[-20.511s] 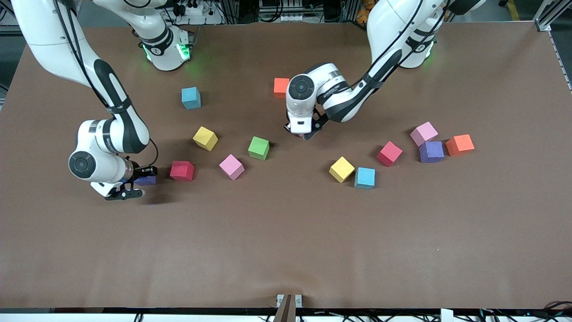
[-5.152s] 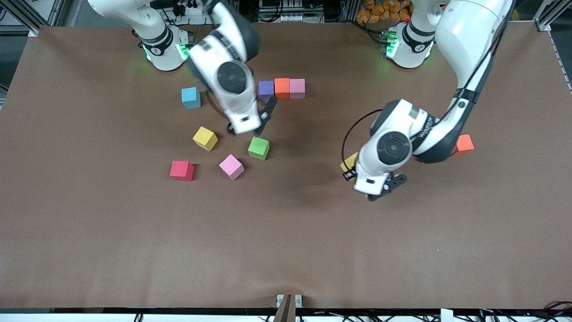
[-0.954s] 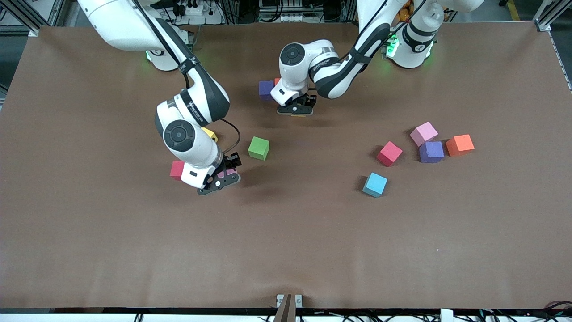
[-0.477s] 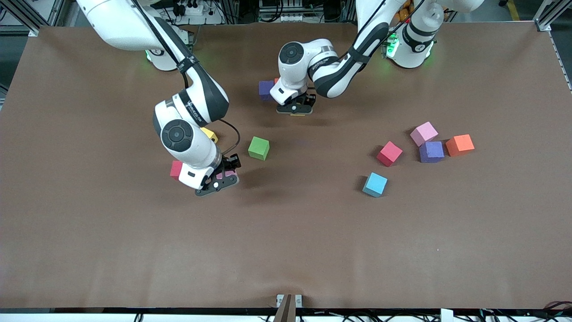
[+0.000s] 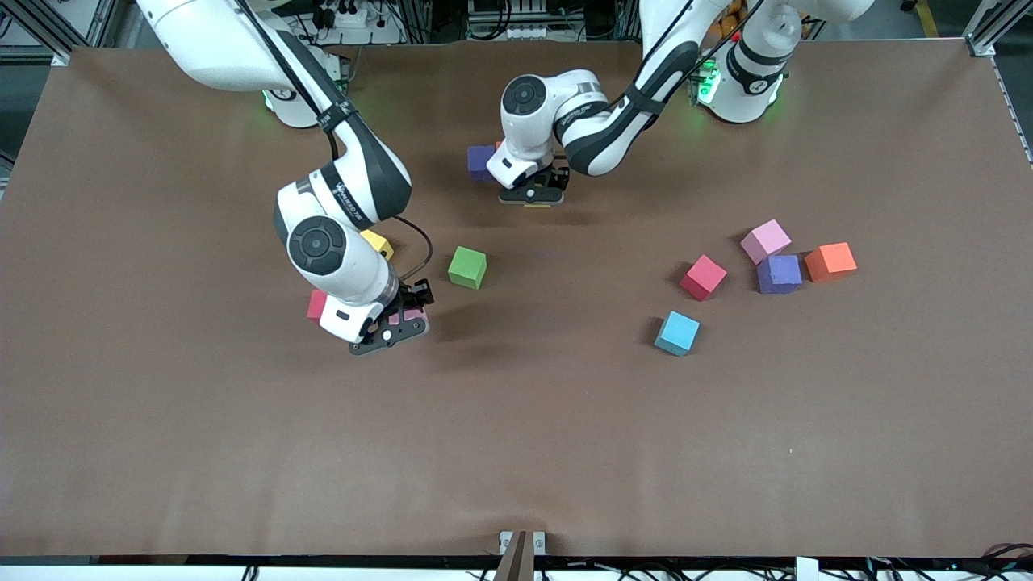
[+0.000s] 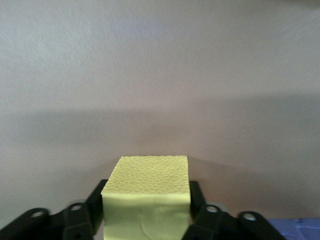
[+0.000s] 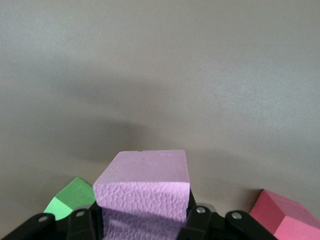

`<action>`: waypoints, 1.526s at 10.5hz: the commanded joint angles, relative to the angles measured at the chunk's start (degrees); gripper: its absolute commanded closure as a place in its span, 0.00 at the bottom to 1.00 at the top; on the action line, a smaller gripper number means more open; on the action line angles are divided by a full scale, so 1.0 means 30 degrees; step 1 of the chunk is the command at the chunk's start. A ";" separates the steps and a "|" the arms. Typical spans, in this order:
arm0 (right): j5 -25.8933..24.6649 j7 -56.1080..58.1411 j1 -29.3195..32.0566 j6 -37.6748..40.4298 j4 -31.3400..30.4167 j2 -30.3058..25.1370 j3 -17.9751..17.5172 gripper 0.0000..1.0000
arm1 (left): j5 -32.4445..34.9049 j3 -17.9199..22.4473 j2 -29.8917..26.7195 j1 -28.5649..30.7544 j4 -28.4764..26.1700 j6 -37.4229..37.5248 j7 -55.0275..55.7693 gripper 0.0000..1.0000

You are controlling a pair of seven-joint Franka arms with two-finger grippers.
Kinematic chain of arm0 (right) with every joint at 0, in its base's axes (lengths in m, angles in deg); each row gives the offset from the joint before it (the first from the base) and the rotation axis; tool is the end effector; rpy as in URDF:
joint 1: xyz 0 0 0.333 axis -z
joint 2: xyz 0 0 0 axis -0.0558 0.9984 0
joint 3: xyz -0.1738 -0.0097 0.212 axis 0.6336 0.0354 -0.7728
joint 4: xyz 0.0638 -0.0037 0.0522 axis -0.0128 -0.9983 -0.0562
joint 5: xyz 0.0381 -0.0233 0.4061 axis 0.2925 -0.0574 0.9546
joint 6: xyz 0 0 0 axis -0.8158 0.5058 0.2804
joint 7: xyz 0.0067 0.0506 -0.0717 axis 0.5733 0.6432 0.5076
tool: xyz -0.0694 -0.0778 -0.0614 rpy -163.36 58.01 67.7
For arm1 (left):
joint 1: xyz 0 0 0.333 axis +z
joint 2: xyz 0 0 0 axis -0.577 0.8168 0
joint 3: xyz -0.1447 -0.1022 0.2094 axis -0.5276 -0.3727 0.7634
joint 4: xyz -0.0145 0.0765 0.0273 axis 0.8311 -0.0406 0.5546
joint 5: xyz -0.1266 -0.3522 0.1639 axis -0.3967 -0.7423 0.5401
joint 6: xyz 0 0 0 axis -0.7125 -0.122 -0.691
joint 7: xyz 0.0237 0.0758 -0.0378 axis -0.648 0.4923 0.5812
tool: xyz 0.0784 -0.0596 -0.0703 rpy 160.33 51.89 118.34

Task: Form number 2 with 11 blocks
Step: 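Place the yellow cube on top of the cube row with the left gripper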

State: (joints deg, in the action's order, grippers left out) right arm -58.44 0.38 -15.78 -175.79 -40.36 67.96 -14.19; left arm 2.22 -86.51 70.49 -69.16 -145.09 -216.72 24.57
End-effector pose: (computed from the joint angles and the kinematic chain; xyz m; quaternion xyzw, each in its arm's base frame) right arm 0.5878 0.3075 0.2515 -0.9866 -0.1569 0.0235 0.0389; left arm 0.2584 -0.4997 0.1243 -0.9975 0.0328 0.0513 0.0345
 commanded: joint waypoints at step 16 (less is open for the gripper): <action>-0.0027 -0.2855 0.0352 0.1294 0.0238 -0.0471 -0.1501 1.00 | 0.2011 -0.0287 -0.3318 0.8278 0.0734 0.2013 -0.1763 0.00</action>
State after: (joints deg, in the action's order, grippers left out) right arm -58.39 -4.84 -14.69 -172.79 -39.75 67.15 -17.16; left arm 5.48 -86.84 60.26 -47.85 -143.33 -211.11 23.69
